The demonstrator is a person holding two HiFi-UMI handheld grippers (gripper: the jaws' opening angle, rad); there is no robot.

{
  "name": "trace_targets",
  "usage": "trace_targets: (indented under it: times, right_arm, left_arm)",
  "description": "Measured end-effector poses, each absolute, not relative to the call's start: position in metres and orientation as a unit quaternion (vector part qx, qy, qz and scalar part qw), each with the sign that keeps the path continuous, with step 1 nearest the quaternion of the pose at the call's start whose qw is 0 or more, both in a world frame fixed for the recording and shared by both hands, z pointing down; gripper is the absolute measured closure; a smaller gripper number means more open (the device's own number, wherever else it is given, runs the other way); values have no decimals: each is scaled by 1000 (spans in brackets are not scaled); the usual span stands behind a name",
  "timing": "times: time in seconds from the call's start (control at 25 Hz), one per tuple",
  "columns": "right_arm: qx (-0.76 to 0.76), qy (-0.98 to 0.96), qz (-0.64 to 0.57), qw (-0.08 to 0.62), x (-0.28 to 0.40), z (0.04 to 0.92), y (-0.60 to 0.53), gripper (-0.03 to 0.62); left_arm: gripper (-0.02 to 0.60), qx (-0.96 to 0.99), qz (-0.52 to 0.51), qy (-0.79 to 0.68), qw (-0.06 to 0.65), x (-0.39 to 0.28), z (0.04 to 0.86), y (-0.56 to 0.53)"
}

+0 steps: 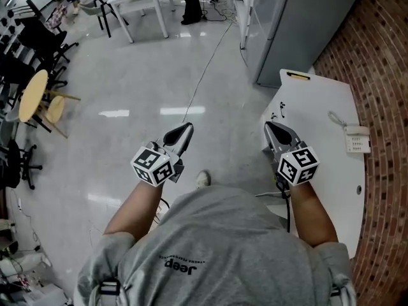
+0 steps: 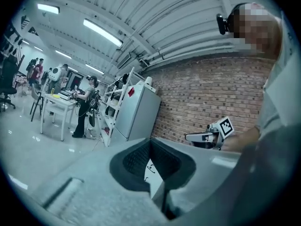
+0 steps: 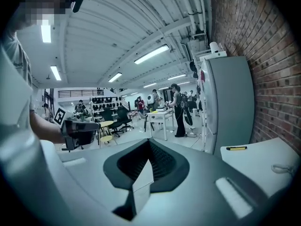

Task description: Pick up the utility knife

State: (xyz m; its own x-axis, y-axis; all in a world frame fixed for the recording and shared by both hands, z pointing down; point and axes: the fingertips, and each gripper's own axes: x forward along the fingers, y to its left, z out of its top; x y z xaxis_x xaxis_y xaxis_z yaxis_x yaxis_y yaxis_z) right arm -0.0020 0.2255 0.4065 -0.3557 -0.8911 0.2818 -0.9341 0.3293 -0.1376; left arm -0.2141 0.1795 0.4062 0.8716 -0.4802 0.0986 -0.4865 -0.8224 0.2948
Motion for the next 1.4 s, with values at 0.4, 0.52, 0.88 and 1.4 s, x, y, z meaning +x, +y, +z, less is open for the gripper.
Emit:
trace_targets:
  times: [0.4, 0.52, 0.88, 1.4]
  right_arm:
    - [587, -794, 139, 72, -19, 396, 87, 585]
    - [587, -794, 142, 74, -20, 395, 62, 585]
    - [577, -799, 151, 74, 7, 406, -15, 585]
    - [510, -845, 151, 57, 132, 407, -179, 585]
  left_arm:
    - [583, 965, 8, -216, 151, -224, 395, 37]
    - [583, 964, 8, -213, 158, -226, 397, 12]
    - [583, 957, 13, -231, 174, -214, 415, -50]
    - [583, 935, 11, -314, 165, -90, 415, -176]
